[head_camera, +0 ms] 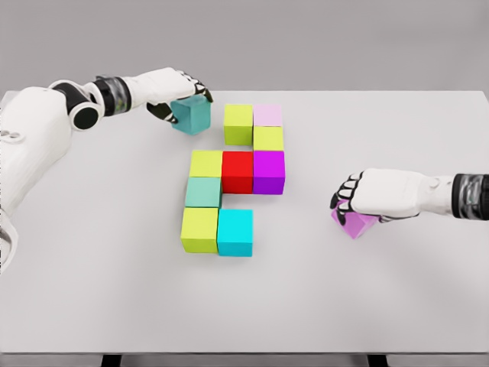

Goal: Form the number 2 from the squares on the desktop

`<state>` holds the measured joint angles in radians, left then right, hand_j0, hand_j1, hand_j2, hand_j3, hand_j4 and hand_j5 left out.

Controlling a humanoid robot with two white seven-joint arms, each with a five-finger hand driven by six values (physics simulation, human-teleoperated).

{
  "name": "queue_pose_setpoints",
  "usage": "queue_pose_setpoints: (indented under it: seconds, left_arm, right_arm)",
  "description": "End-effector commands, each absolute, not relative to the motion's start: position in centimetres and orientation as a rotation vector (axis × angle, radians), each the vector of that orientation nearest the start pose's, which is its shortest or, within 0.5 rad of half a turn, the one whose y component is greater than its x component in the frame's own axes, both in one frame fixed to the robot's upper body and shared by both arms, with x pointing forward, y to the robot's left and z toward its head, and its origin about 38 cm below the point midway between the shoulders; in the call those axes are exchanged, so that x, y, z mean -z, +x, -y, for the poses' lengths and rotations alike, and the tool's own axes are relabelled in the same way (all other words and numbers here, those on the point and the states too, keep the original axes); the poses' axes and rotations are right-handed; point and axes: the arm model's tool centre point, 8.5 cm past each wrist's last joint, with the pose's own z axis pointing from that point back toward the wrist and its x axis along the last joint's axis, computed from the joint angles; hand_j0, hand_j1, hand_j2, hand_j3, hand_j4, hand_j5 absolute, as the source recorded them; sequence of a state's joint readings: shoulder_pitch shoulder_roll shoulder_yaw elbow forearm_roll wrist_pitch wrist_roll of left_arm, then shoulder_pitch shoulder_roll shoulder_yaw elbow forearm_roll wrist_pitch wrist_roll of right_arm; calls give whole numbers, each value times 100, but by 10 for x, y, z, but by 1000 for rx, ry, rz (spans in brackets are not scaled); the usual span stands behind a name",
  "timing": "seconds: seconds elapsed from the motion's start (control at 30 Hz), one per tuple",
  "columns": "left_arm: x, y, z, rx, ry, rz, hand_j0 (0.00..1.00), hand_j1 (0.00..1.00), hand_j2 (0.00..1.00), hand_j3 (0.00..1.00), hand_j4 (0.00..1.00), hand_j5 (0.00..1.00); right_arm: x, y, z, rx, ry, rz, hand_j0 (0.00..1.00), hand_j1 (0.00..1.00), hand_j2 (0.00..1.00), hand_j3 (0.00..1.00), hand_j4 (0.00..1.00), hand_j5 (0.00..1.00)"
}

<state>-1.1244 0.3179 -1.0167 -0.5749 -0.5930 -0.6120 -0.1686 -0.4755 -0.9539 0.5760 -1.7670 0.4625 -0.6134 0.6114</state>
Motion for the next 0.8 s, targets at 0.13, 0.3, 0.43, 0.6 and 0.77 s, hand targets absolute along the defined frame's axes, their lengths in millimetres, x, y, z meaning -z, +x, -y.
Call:
queue_pose_setpoints:
  seconds: [0.13,0.3,0.43,0.6,0.77]
  left_arm:
    - [-191,575,-204,2000,561,1380,100,100,100,100,100,100]
    - [-192,575,-206,1992,562,1384,100,100,100,100,100,100]
    - [-190,574,-206,1988,555,1385,100,100,100,100,100,100]
    - [-192,574,-208,1983,557,1393,100,100,100,100,100,100]
    - [-192,574,-208,1987,558,1391,100,100,100,100,100,100]
  right_arm:
    - [-206,361,279,3076,397,-1710,53,53,53,53,53,53]
    - [-205,360,274,3061,354,-1758,53,53,53,53,53,53]
    - [-205,359,271,3052,330,-1782,53,53,53,53,53,53]
    - [-200,358,263,3034,299,-1811,53,53,53,53,53,53]
    - [-197,357,256,3017,272,-1836,53,53,53,53,53,53]
